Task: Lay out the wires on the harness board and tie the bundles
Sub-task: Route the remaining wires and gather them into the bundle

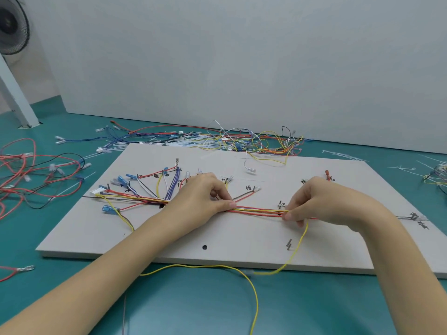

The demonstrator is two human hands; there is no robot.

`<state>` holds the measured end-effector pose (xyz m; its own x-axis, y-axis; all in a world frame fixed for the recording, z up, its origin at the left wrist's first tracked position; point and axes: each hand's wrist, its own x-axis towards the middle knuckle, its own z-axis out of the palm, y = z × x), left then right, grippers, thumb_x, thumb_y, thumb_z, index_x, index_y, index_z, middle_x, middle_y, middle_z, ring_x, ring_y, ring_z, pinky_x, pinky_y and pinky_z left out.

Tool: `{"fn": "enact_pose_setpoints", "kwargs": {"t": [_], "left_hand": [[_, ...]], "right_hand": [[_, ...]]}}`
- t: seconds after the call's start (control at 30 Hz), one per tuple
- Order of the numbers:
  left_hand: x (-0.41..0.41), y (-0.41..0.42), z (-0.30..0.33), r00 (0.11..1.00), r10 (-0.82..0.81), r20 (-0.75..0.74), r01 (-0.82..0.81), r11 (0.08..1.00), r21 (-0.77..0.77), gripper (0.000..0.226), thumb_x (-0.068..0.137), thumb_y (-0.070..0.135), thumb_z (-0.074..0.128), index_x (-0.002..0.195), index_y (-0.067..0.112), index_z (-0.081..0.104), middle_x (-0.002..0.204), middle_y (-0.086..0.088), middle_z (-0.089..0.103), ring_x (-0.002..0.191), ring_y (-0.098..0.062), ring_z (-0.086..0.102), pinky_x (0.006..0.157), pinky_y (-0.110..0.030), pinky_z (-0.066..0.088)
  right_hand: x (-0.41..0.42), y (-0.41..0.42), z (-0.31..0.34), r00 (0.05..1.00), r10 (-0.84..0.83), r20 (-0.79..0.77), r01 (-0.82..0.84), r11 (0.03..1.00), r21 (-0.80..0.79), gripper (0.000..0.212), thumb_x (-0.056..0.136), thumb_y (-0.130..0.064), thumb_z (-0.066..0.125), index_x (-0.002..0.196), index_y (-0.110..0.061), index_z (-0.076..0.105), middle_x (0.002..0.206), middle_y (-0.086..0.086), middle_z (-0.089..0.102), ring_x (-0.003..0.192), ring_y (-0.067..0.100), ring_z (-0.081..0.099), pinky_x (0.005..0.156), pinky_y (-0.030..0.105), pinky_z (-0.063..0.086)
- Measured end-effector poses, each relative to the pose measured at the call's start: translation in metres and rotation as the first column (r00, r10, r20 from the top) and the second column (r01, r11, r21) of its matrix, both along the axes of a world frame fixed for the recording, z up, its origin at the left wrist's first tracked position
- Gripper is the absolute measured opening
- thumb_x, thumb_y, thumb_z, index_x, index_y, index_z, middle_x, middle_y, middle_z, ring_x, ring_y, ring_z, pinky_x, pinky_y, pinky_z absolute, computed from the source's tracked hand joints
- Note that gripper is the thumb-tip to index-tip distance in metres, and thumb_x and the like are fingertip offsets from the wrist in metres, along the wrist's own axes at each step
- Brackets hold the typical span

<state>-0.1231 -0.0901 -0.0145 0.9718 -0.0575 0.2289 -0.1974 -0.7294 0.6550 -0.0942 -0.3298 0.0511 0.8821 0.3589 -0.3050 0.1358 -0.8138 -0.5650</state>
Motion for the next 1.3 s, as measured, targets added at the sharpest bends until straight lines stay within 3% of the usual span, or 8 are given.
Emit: {"fn": "enact_pose_setpoints", "kwargs": {"t": [0.1, 0.23, 0.33, 0.57, 0.87, 1.03, 1.13, 1.3], "left_hand": [[0.002, 0.000, -0.002, 1.000, 0.001, 0.013, -0.001, 1.000, -0.003, 0.015, 0.078, 0.031, 0.079, 0.069, 0.035, 0.068, 0.083, 0.011, 0.059, 0.080, -0.001, 0.054, 0.069, -0.017, 0.037], [0.002, 0.001, -0.004, 1.000, 0.000, 0.031, 0.000, 1.000, 0.002, 0.015, 0.077, 0.033, 0.079, 0.068, 0.036, 0.068, 0.080, 0.013, 0.058, 0.076, 0.003, 0.053, 0.065, -0.010, 0.034], [0.002, 0.002, -0.005, 0.999, -0.004, 0.038, 0.004, 1.000, 0.000, 0.018, 0.077, 0.033, 0.079, 0.067, 0.039, 0.066, 0.080, 0.013, 0.058, 0.077, 0.002, 0.053, 0.065, -0.011, 0.034], [0.002, 0.002, -0.007, 0.999, -0.006, 0.041, 0.006, 1.000, -0.016, 0.022, 0.077, 0.030, 0.080, 0.065, 0.041, 0.064, 0.081, 0.012, 0.057, 0.076, 0.003, 0.053, 0.065, -0.010, 0.036], [0.003, 0.003, -0.008, 0.999, -0.002, 0.043, 0.003, 1.000, -0.012, 0.020, 0.077, 0.032, 0.080, 0.066, 0.041, 0.065, 0.080, 0.014, 0.057, 0.077, 0.002, 0.053, 0.067, -0.015, 0.036], [0.002, 0.002, -0.008, 0.999, 0.001, 0.037, -0.001, 1.000, -0.014, 0.023, 0.077, 0.031, 0.080, 0.064, 0.042, 0.064, 0.081, 0.014, 0.056, 0.076, 0.003, 0.053, 0.067, -0.016, 0.037], [0.002, 0.003, -0.008, 0.999, 0.002, 0.035, -0.001, 1.000, -0.017, 0.023, 0.078, 0.031, 0.079, 0.064, 0.042, 0.064, 0.081, 0.013, 0.056, 0.075, 0.002, 0.053, 0.068, -0.019, 0.037], [0.000, 0.002, -0.007, 1.000, 0.004, 0.022, -0.004, 1.000, -0.018, 0.020, 0.078, 0.032, 0.079, 0.066, 0.042, 0.066, 0.082, 0.012, 0.057, 0.077, -0.002, 0.054, 0.070, -0.021, 0.039]], "right_hand": [[0.001, -0.006, 0.003, 0.999, -0.052, 0.004, 0.052, 0.997, 0.064, 0.012, 0.080, -0.020, 0.075, 0.069, -0.019, 0.078, 0.060, -0.007, 0.066, 0.049, -0.004, 0.047, 0.039, 0.007, 0.028], [0.005, -0.007, -0.002, 0.988, -0.156, 0.019, 0.149, 0.969, 0.198, 0.008, 0.078, -0.012, 0.076, 0.074, -0.018, 0.079, 0.067, 0.000, 0.071, 0.050, -0.004, 0.050, 0.035, 0.007, 0.027], [0.006, -0.009, -0.006, 0.974, -0.225, -0.009, 0.218, 0.931, 0.292, 0.006, 0.075, -0.010, 0.079, 0.073, -0.016, 0.079, 0.068, 0.004, 0.073, 0.064, 0.010, 0.056, 0.052, 0.016, 0.036], [0.011, -0.035, -0.010, 0.976, -0.213, -0.049, 0.218, 0.946, 0.240, 0.011, 0.076, -0.007, 0.076, 0.077, -0.017, 0.080, 0.076, 0.008, 0.075, 0.077, 0.018, 0.062, 0.079, 0.032, 0.044], [0.020, -0.064, -0.015, 0.978, -0.202, 0.056, 0.199, 0.979, 0.047, 0.022, 0.079, 0.000, 0.071, 0.070, -0.019, 0.080, 0.077, 0.012, 0.072, 0.069, 0.018, 0.057, 0.061, 0.025, 0.048], [0.023, -0.087, -0.019, 0.929, -0.370, -0.011, 0.360, 0.896, 0.261, 0.021, 0.086, 0.008, 0.062, 0.082, -0.008, 0.077, 0.059, 0.009, 0.066, 0.039, 0.015, 0.052, 0.037, 0.023, 0.046], [0.026, -0.095, -0.023, 0.918, -0.394, -0.031, 0.386, 0.876, 0.289, 0.018, 0.092, -0.007, 0.061, 0.087, -0.014, 0.077, 0.050, 0.002, 0.050, 0.034, 0.011, 0.030, 0.034, 0.015, 0.022], [0.023, -0.097, -0.018, 0.918, -0.376, -0.127, 0.396, 0.860, 0.320, 0.020, 0.078, -0.032, 0.074, 0.075, -0.012, 0.074, 0.055, -0.007, 0.026, 0.048, 0.011, 0.020, 0.037, 0.017, 0.019]]}}
